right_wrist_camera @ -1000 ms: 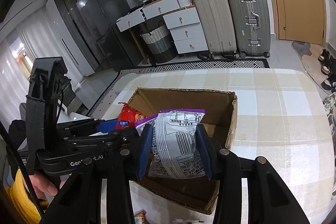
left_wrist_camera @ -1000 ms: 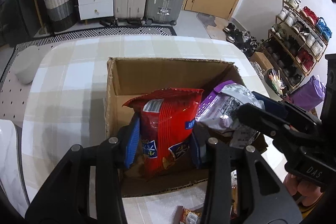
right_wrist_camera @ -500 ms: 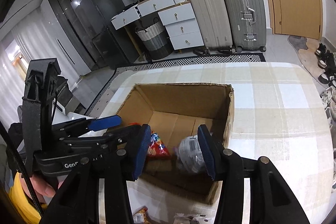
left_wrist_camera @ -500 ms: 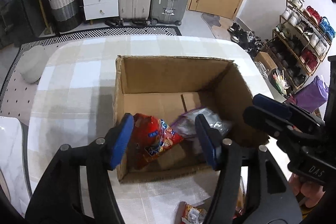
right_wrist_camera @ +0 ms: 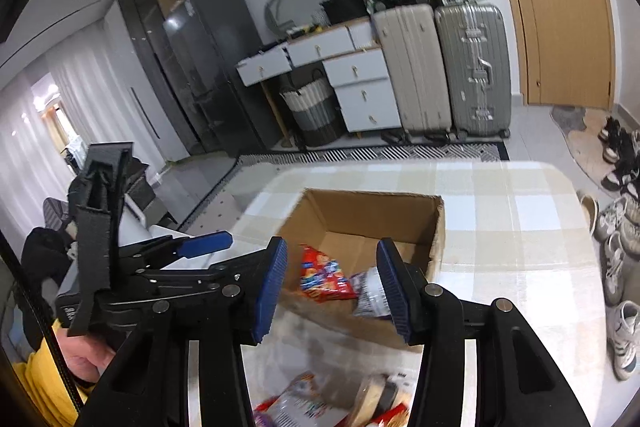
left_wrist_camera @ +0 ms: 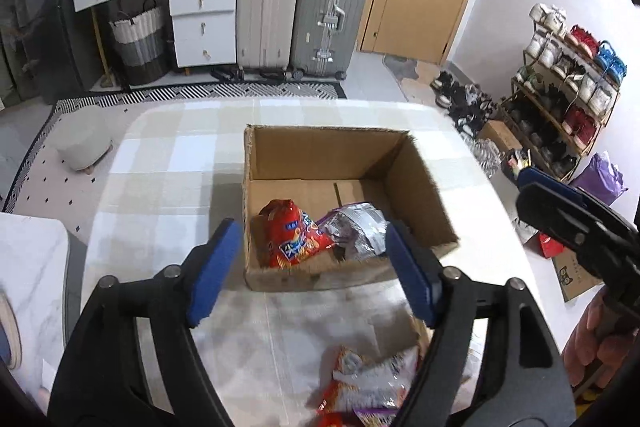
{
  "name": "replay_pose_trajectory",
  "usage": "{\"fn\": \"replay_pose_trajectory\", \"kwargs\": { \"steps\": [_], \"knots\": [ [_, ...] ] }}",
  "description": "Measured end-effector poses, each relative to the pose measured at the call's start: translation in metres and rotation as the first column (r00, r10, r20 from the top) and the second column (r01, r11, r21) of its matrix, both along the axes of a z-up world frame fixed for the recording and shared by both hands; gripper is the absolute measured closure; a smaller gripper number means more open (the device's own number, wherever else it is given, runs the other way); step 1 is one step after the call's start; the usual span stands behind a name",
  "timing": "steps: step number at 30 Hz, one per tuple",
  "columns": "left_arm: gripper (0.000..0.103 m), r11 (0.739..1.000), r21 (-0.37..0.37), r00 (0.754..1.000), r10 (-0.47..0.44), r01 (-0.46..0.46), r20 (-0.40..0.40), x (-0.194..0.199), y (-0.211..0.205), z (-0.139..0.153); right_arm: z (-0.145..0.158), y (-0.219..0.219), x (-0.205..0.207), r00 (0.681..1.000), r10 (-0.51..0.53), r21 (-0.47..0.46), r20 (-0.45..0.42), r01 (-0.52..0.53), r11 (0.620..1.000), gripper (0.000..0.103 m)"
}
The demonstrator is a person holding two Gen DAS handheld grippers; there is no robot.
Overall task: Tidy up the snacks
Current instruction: 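Move both tools back to the snack pile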
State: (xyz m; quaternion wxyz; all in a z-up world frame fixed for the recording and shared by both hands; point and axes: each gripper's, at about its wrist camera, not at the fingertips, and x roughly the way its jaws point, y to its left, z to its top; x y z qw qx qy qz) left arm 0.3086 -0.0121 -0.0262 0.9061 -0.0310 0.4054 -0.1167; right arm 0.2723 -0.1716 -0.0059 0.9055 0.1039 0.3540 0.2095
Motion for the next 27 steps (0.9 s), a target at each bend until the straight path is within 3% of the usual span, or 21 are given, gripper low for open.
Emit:
{"fn": "replay_pose_trajectory", "kwargs": {
  "steps": [2,4,7,10,14,20,27],
  "knots": [
    [0.024,1.000,-0.001,1.000,0.001,-0.001,0.029,-0.017,0.002,0.012,0.014,0.003,-0.021,0.999,0.003,-0.003,0.039,-0.003,1.000,0.042],
    [0.024,1.000,0.012,0.998,0.003,-0.003,0.063,-0.037,0.002,0.027,0.025,0.006,-0.037,0.997,-0.005,-0.009,0.073,0.006,1.000,0.023],
    [0.022,1.000,0.020,0.993,-0.002,0.000,0.114,-0.069,0.003,0.047,0.046,0.010,-0.068,0.988,0.000,-0.005,0.152,0.000,1.000,0.019],
    [0.017,1.000,0.026,0.984,0.001,-0.006,0.180,-0.108,0.006,0.064,0.062,0.014,-0.101,0.977,0.002,0.002,0.214,-0.002,1.000,0.008],
    [0.002,1.000,0.014,0.968,0.008,-0.012,0.252,-0.164,0.013,0.079,0.076,0.016,-0.144,0.957,-0.002,0.014,0.290,-0.002,1.000,0.004],
    [0.001,0.997,-0.059,0.937,0.073,-0.056,0.340,-0.239,0.041,0.089,0.081,0.021,-0.199,0.942,-0.031,-0.020,0.335,0.040,0.999,0.001],
    [0.001,0.997,-0.042,0.957,0.069,-0.060,0.280,-0.292,0.064,0.057,0.062,0.021,-0.245,0.935,-0.046,-0.034,0.350,0.062,0.997,0.001]
  ]
}}
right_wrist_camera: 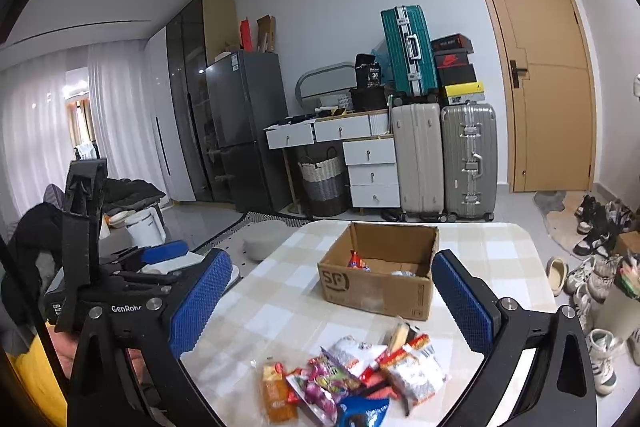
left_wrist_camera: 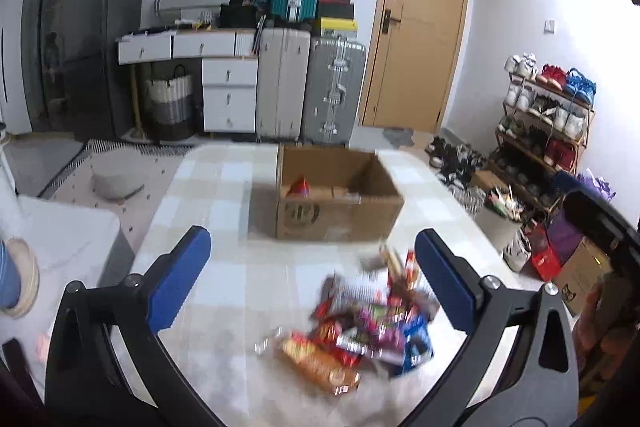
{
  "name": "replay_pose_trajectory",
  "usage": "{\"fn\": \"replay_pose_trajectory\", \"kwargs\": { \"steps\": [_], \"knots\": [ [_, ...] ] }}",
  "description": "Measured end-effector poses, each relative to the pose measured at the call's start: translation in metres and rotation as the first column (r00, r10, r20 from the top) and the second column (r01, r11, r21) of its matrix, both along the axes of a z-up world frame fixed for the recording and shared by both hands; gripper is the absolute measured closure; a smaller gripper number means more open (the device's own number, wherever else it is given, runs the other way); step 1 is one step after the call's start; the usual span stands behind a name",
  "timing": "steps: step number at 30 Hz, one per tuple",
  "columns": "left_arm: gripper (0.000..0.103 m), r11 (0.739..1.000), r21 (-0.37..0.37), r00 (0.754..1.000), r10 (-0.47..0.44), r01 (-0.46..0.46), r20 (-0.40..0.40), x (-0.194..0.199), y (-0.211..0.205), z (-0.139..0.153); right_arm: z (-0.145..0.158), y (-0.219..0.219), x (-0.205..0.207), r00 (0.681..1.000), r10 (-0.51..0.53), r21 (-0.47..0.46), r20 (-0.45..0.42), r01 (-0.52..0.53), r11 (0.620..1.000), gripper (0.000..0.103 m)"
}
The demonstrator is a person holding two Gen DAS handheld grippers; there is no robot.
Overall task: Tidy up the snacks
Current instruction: 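Move both tools back to the snack pile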
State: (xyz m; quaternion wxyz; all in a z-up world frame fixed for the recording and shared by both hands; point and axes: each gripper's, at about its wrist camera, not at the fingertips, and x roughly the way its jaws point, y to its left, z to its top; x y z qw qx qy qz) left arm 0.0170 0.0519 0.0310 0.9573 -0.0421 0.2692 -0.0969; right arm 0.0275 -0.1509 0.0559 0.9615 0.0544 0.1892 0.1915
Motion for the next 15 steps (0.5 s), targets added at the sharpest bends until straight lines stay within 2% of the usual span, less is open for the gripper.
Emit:
{"fn": "replay_pose_trajectory", "kwargs": {
  "steps": [4,7,10,13,15],
  "knots": [
    [0.001,0.999,0.041,0.995,0.017,-0.013,-0.101,0.000,0.007,-0.038,-0.014,0.001,-0.022,0.996,-0.076,-0.057,0.041,0.078,0.995,0.001],
    [0.001,1.000,0.014,0.978,0.013,-0.010,-0.206,0.003,0.013,-0.075,-0.030,0.003,-0.026,0.995,-0.095,-0.078,0.009,0.095,0.992,0.001],
    [0.001,1.000,-0.019,0.937,0.005,-0.012,-0.350,0.018,0.017,-0.115,-0.045,-0.002,-0.029,0.995,-0.096,-0.062,-0.021,0.095,0.994,0.001],
    [0.002,0.998,-0.052,0.893,-0.003,-0.023,-0.449,0.021,0.019,-0.144,-0.058,-0.009,-0.031,0.994,-0.098,-0.042,-0.048,0.096,0.995,0.001],
    [0.002,0.998,-0.054,0.873,-0.007,-0.022,-0.487,0.020,0.017,-0.159,-0.066,-0.012,-0.028,0.993,-0.097,-0.029,-0.069,0.095,0.995,0.001]
  ]
}}
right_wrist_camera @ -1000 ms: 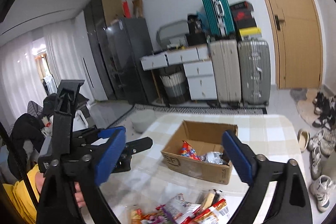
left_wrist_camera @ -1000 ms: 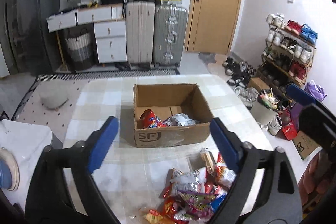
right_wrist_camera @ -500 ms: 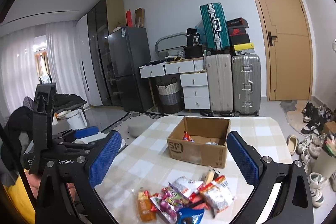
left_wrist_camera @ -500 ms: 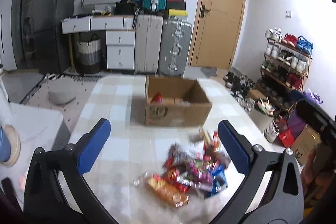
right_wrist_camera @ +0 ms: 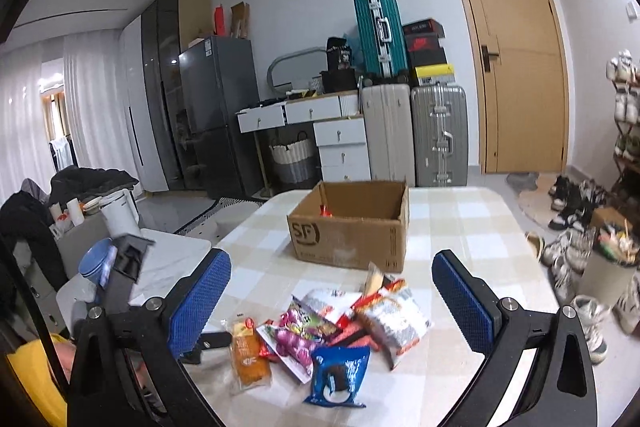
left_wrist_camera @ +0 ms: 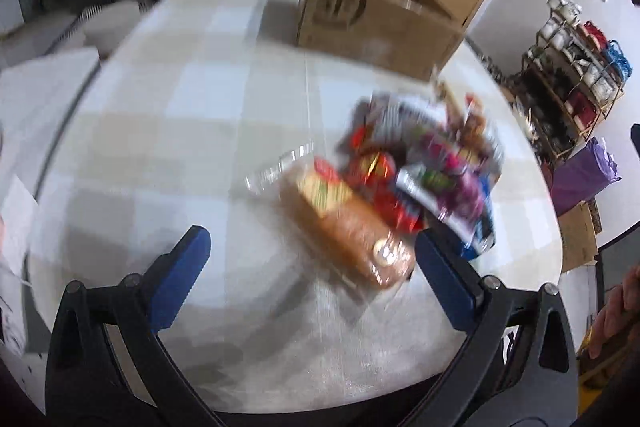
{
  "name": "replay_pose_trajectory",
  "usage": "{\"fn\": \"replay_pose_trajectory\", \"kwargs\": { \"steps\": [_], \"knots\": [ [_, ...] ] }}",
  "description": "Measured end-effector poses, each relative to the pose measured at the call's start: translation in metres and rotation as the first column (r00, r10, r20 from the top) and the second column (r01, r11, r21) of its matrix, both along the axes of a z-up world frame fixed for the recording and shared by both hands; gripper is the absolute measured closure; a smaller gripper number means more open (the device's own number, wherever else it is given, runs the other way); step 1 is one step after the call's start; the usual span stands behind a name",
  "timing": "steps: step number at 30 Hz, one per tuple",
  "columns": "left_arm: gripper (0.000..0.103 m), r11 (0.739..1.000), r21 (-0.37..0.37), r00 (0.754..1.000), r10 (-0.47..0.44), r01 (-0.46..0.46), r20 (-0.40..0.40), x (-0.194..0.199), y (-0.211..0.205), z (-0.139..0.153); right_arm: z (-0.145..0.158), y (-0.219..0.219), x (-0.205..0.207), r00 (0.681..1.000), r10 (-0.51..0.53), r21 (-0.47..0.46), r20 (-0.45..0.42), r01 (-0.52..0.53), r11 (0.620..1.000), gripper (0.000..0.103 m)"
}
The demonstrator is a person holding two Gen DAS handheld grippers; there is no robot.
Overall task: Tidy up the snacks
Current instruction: 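Move both tools back to the snack pile, then grasp the bread roll with the left tool while the right tool grasps the blue Oreo pack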
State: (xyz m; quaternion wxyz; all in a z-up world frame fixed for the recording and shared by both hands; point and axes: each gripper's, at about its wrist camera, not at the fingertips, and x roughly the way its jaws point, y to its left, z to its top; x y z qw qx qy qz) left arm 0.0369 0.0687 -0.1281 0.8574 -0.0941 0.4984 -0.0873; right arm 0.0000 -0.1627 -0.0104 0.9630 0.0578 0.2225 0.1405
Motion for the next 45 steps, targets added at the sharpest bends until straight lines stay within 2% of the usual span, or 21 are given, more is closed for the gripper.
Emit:
{"fn": "replay_pose_trajectory", "kwargs": {
  "steps": [3,6,8,12,16,18,19,20,23,26,34,38,39,40,44,45],
  "knots": [
    [0.002,1.000,-0.019,1.000,-0.009,0.008,-0.022,0.002,-0.008,-0.012,-0.011,-0.004,0.004,1.000,0.008,0.036,-0.018,-0.008,0.999,0.001],
    [0.002,1.000,0.016,0.998,-0.013,0.014,-0.053,0.008,-0.019,-0.019,-0.022,-0.009,0.009,0.998,0.031,0.087,-0.046,-0.027,0.996,0.001],
    [0.002,0.999,0.037,0.997,-0.012,0.015,-0.080,0.016,-0.031,-0.027,-0.026,-0.010,0.010,0.998,0.028,0.092,-0.051,-0.023,0.996,0.001],
    [0.002,1.000,0.004,0.996,0.009,-0.008,-0.094,0.023,-0.036,-0.036,-0.036,-0.011,0.010,0.998,0.021,0.068,-0.060,-0.017,0.998,0.001],
    [0.017,1.000,-0.016,0.997,-0.027,0.026,-0.073,0.026,-0.038,-0.037,-0.047,-0.008,0.010,0.995,0.051,0.064,-0.091,-0.045,0.997,0.001],
    [0.033,0.997,-0.053,0.996,-0.056,0.053,-0.067,0.026,-0.038,-0.035,-0.054,-0.006,0.011,0.992,0.062,0.060,-0.110,-0.056,0.997,0.001],
    [0.045,0.994,-0.079,0.995,-0.075,0.070,-0.069,0.024,-0.038,-0.035,-0.057,-0.005,0.010,0.991,0.069,0.057,-0.119,-0.063,0.996,0.001],
    [0.051,0.991,-0.099,0.993,-0.093,0.086,-0.071,0.024,-0.037,-0.034,-0.062,-0.004,0.011,0.989,0.076,0.053,-0.131,-0.069,0.996,0.001],
    [0.057,0.984,-0.125,0.990,-0.134,0.127,-0.053,0.021,-0.036,-0.035,-0.072,-0.002,0.012,0.982,0.088,0.043,-0.169,-0.082,0.996,0.001],
    [0.060,0.977,-0.169,0.989,-0.142,0.133,-0.040,0.018,-0.026,-0.038,-0.087,-0.002,0.018,0.968,0.092,0.044,-0.235,-0.084,0.996,0.001],
    [0.061,0.977,-0.180,0.993,-0.117,0.113,-0.013,0.011,-0.001,-0.041,-0.135,0.002,0.038,0.908,0.087,0.062,-0.409,-0.067,0.996,0.001],
    [0.061,0.979,-0.180,0.995,-0.098,0.097,0.004,0.007,0.009,-0.041,-0.147,0.014,0.049,0.899,0.051,-0.013,-0.436,-0.063,0.998,0.002],
    [0.061,0.978,-0.187,0.995,-0.096,0.095,0.005,0.006,0.013,-0.042,-0.150,0.018,0.051,0.900,0.041,-0.041,-0.434,-0.065,0.997,0.006],
    [0.061,0.978,-0.189,0.996,-0.089,0.089,0.008,0.005,0.016,-0.042,-0.152,0.021,0.053,0.900,0.033,-0.064,-0.436,-0.068,0.996,0.016],
    [0.061,0.975,-0.205,0.997,-0.078,0.081,0.022,0.000,0.027,-0.043,-0.165,0.030,0.060,0.875,0.019,-0.115,-0.484,-0.085,0.990,0.027],
    [0.061,0.976,-0.202,0.997,-0.075,0.080,0.029,-0.001,0.029,-0.043,-0.166,0.030,0.061,0.870,0.020,-0.112,-0.492,-0.087,0.990,0.032]
  ]
}}
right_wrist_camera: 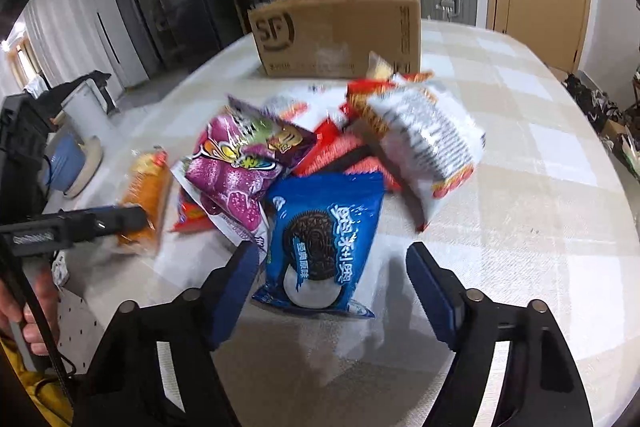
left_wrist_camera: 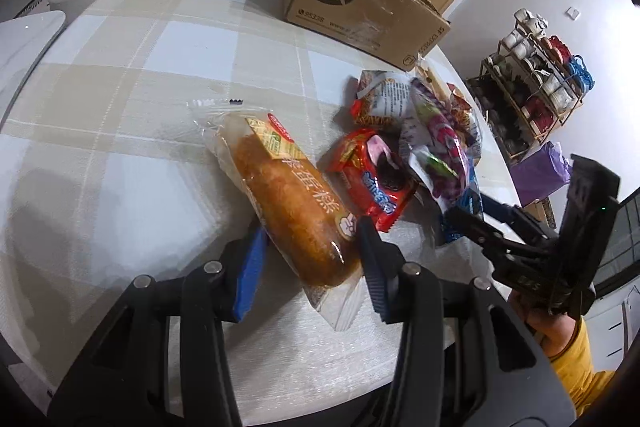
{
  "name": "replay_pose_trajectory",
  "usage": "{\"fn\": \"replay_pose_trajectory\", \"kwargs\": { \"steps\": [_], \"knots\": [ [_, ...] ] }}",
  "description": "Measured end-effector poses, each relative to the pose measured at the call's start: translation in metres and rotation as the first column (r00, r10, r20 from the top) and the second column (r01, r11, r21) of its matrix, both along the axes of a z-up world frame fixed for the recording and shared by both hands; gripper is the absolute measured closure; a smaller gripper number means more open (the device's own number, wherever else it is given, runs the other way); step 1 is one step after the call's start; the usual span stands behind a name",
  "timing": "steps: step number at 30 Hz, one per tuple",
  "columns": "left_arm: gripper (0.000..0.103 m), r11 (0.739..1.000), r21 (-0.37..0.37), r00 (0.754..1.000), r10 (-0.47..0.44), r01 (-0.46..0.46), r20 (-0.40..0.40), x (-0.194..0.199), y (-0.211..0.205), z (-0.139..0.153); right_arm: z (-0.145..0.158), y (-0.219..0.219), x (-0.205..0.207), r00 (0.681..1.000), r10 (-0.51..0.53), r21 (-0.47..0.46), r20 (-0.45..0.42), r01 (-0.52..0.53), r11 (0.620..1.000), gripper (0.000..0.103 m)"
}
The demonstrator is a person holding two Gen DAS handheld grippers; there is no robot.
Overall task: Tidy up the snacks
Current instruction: 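Grasp the bread roll with the left tool while the right tool grasps the blue Oreo pack, then lift and carry the bread roll and Oreo pack toward the box with both tools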
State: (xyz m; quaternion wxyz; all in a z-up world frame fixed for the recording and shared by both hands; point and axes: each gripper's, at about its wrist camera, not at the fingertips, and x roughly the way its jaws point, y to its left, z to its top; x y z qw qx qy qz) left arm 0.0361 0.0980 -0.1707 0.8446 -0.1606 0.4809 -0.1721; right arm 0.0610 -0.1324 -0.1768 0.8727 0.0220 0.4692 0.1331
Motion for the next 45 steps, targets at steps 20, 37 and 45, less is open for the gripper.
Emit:
{"fn": "replay_pose_trajectory", "kwargs": {
  "steps": [20,37,45],
  "knots": [
    [0.061,1.000,0.017,0.999,0.010,-0.011,0.051,-0.011,0.007,0.011,0.017,-0.026,-0.016,0.999,-0.017,0.097,0.038,0.013,0.995,0.056],
    [0.061,0.994,0.103,0.985,0.016,-0.034,0.172,-0.022,0.007,0.060,0.085,-0.078,-0.033,0.980,-0.108,0.306,0.165,0.053,0.951,0.056],
    [0.061,0.986,0.159,0.965,0.008,-0.051,0.261,-0.021,-0.001,0.107,0.124,-0.091,-0.023,0.970,-0.134,0.307,0.201,0.067,0.949,0.056]
  ]
}}
